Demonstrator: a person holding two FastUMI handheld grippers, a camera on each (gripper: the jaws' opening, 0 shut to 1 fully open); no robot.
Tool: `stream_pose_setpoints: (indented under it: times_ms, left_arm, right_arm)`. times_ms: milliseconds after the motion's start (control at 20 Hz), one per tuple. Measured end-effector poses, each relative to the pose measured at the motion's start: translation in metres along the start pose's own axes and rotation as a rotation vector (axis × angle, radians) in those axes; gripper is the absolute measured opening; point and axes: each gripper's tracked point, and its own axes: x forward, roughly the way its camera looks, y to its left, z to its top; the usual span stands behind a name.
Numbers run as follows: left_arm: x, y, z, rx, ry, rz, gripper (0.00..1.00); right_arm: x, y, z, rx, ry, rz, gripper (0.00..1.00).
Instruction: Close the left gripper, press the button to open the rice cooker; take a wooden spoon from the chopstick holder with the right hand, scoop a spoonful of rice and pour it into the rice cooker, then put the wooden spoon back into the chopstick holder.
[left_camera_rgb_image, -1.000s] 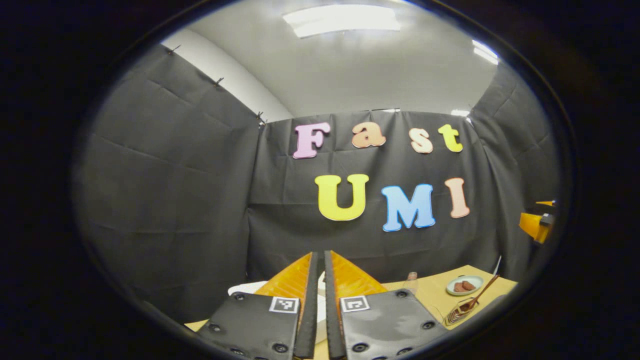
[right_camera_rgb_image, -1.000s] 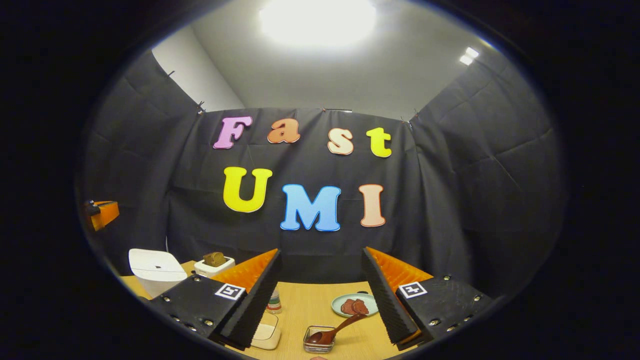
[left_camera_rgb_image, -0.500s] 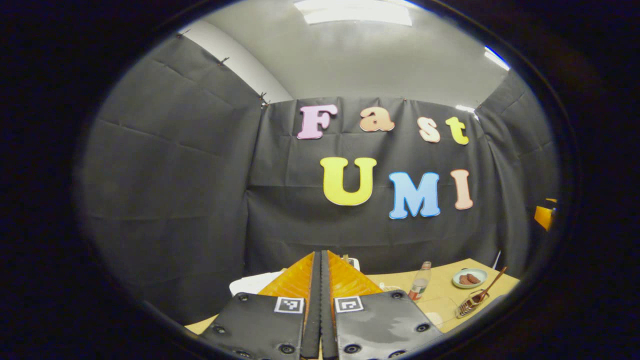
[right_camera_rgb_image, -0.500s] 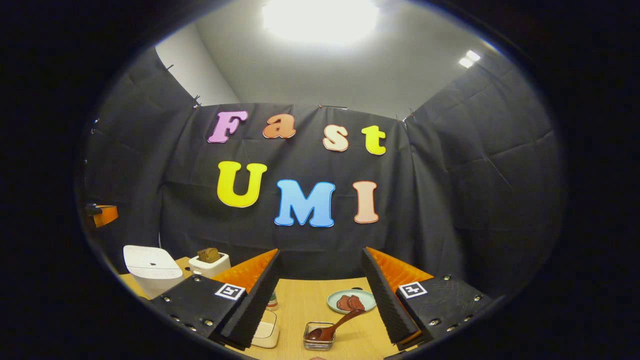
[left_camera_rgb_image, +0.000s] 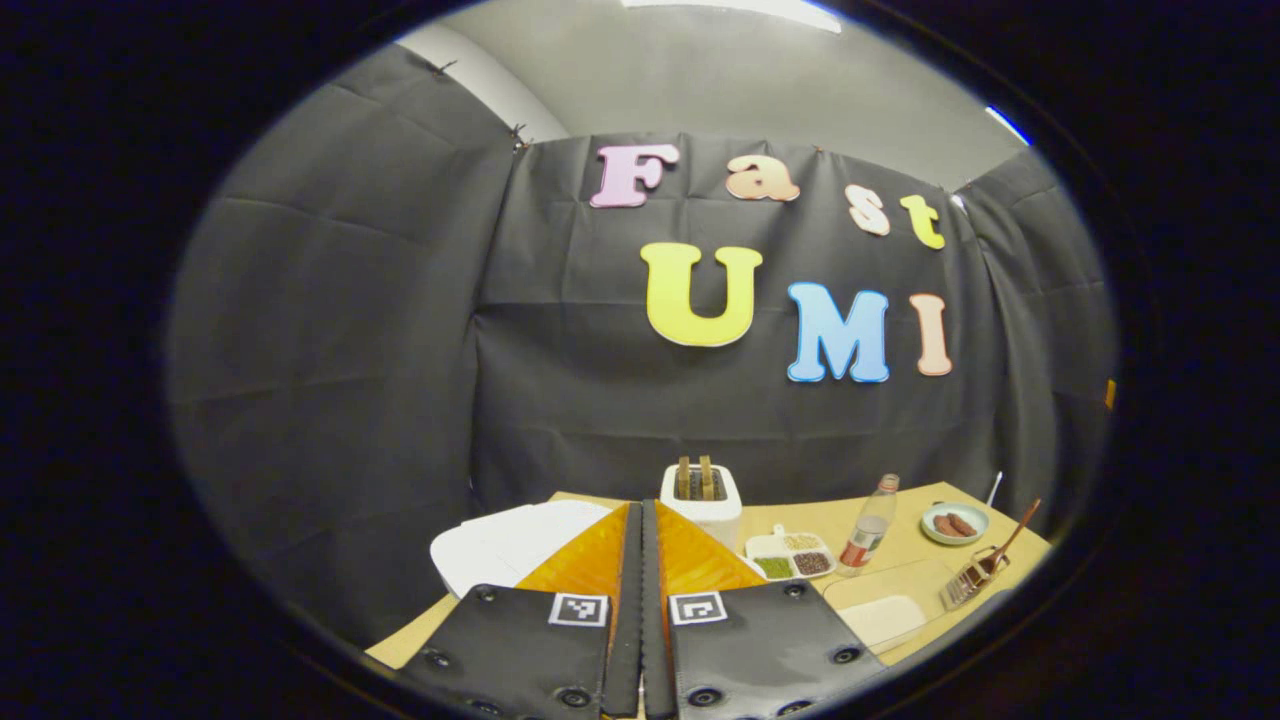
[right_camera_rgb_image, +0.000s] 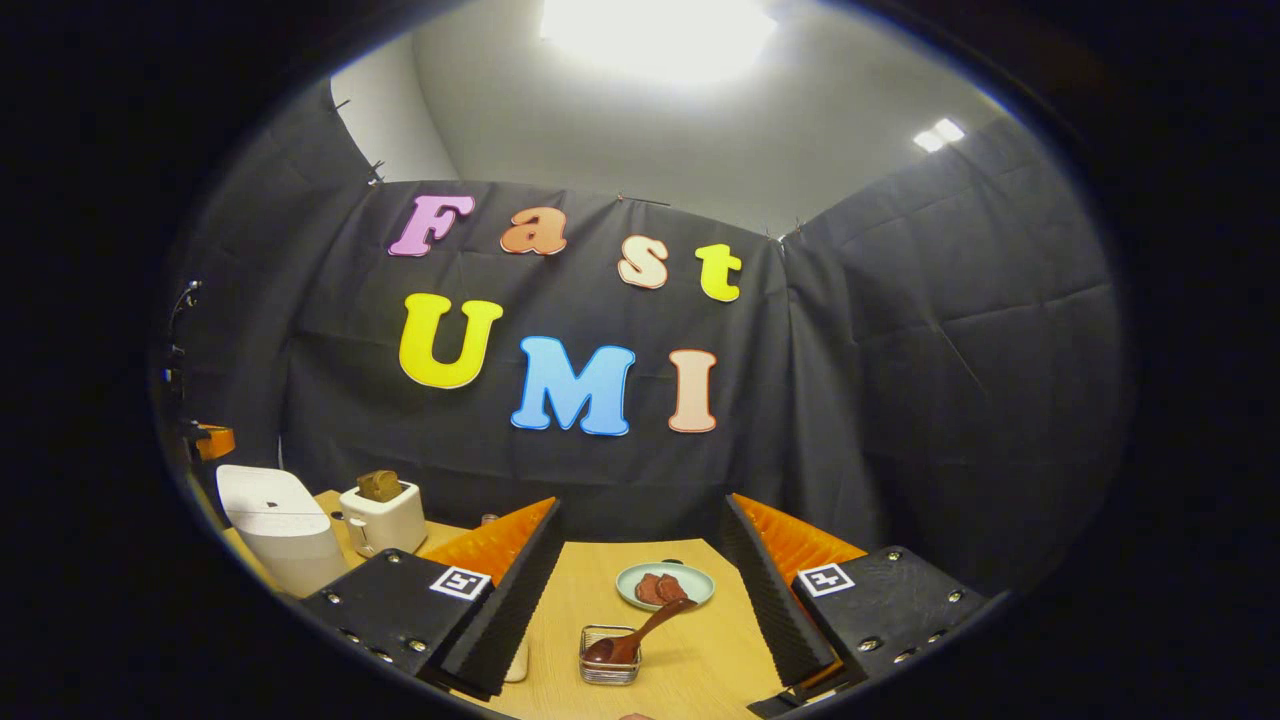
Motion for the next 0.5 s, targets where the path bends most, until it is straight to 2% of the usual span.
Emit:
stream_pose_setpoints:
  times_ms: [300,500]
  left_arm:
    - [0.039,0.014,-0.068,-0.011,0.124,-0.003,0.09]
    - [0.043,0.011,-0.090,-0.008,0.165,0.004,0.09]
  right_arm:
    - [-0.008,-0.006,-0.006,-0.034,0.029,-0.055,0.96]
    - [-0.010,-0.008,-0.006,-0.044,0.030,-0.073,0.96]
